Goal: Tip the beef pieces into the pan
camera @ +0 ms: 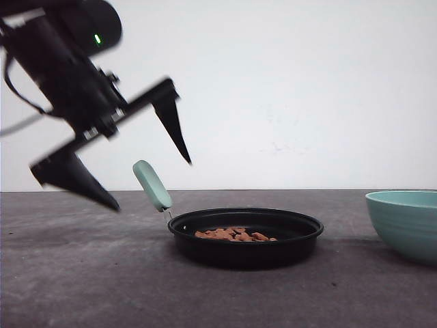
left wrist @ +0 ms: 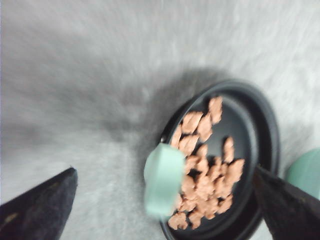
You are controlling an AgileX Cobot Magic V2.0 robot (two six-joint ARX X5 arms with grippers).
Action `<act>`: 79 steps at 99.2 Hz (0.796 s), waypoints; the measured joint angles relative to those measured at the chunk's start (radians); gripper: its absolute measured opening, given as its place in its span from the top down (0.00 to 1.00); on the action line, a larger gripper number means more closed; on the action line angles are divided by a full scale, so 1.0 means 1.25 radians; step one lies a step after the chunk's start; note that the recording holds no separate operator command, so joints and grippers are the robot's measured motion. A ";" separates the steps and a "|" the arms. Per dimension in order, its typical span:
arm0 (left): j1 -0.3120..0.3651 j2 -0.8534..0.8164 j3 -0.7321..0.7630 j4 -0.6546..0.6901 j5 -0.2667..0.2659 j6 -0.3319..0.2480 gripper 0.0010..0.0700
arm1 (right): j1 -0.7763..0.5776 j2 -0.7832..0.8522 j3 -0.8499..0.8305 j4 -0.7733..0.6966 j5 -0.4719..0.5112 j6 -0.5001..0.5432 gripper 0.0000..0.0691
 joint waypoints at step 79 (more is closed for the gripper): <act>0.009 -0.613 -0.110 0.018 -0.248 0.165 0.99 | 0.000 -0.023 0.000 0.216 0.101 -0.317 0.98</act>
